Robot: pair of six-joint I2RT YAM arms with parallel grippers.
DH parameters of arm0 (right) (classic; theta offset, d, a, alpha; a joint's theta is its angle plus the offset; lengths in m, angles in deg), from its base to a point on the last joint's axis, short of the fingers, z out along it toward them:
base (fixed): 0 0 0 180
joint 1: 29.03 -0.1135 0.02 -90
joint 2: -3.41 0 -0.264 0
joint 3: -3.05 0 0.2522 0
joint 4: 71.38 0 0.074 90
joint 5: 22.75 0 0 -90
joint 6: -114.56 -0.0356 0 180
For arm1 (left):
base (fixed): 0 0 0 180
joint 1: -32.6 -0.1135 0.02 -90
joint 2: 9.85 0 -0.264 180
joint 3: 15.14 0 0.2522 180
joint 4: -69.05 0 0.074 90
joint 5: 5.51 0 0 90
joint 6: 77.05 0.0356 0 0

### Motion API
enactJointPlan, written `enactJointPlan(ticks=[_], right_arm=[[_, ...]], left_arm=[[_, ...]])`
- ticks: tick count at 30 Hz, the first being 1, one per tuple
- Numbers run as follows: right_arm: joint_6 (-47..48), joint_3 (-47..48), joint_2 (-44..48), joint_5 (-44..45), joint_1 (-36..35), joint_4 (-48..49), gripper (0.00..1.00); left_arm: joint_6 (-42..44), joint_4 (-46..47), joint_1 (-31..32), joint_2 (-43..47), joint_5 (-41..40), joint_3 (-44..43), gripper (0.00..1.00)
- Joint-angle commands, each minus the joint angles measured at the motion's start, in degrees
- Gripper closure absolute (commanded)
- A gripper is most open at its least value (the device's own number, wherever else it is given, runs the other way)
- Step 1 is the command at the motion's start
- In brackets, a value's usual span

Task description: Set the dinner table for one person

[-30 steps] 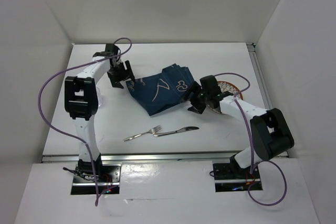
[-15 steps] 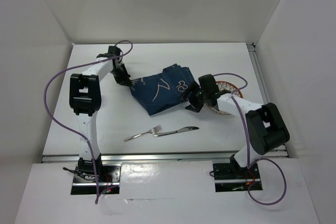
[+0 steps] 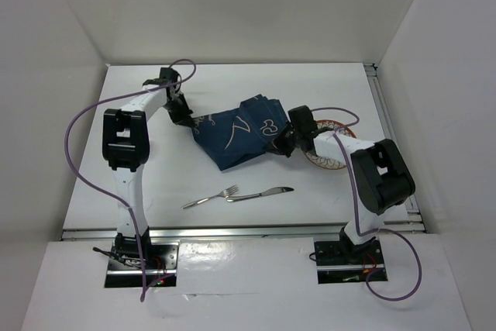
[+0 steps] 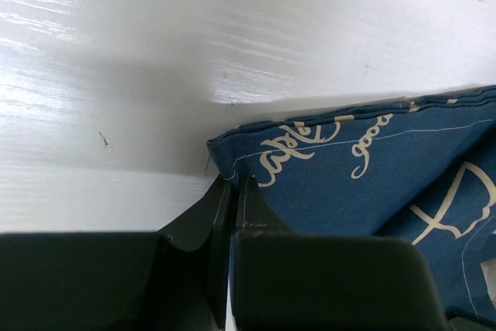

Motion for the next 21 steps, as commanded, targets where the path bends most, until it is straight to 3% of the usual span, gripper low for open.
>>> enactJointPlan(ticks=[1,6,8,11,14,17,19,21], right_arm=[[0.78,3.62,1.8,1.72,0.29,1.0,1.0],[6.93,14.42,3.13,4.02,3.97,-2.7,1.0],[10.52,20.56,1.55,2.8,6.51,-4.19,1.0],[14.31,40.29,-2.14,-0.36,12.66,-6.65,1.0],[16.25,51.05,-3.38,-1.43,15.31,-7.27,1.0],[16.87,51.54,-0.4,-0.74,16.37,-7.28,1.0],[16.87,44.44,5.19,0.5,16.37,-5.09,1.0],[16.87,33.85,9.0,1.64,16.37,-3.15,1.0]], left_arm=[[0.22,-0.37,-0.64,4.35,-0.04,-1.56,1.0],[0.84,-3.35,-3.45,8.57,1.19,-8.84,1.0],[0.84,-4.58,-4.6,9.36,3.89,-16.19,1.0],[-1.08,-5.21,-8.02,10.51,10.47,-27.09,1.0],[-3.54,-1.09,-11.89,13.31,18.2,-32.4,1.0],[-4.88,3.39,-14.27,17.7,20.26,-29.28,1.0],[-4.88,5.24,-14.89,23.04,19.12,-24.71,1.0],[-4.88,8.93,-14.89,26.4,19.12,-14.52,1.0]])
